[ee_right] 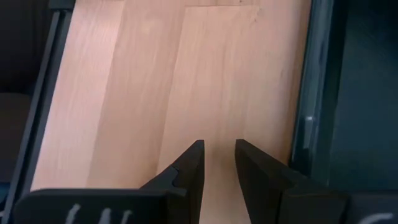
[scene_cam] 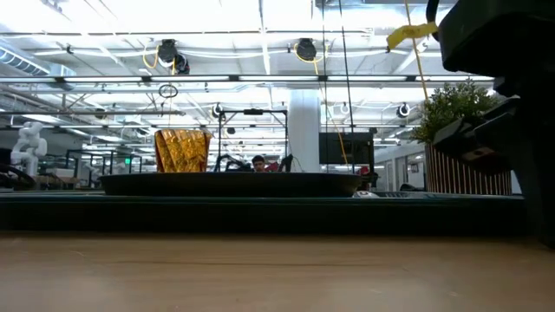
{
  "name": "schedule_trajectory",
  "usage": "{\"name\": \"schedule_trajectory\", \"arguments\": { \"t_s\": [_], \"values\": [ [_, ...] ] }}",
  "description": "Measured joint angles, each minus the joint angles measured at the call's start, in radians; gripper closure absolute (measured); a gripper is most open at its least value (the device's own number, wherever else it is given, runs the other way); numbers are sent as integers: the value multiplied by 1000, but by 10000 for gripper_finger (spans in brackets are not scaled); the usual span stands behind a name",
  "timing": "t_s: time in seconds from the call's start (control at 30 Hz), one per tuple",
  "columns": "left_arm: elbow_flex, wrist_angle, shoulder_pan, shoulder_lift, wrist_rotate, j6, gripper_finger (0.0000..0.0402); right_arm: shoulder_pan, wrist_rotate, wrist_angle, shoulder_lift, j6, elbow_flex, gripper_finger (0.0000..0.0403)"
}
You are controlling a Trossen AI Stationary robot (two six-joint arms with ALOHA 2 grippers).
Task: Pick and place plate/cup/fork/spoon on tray
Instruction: Adjust the black tray
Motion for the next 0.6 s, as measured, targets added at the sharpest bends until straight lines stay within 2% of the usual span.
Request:
{"name": "schedule_trajectory", "arguments": {
  "t_s": [0.3, 0.6],
  "values": [
    [0, 1, -3, 4, -1, -52, 208, -1, -22, -35, -7, -47, 0, 316],
    [0, 3, -26, 4, -17, -38, 208, 5, -28, -52, -22, -58, -1, 316]
  ]
}}
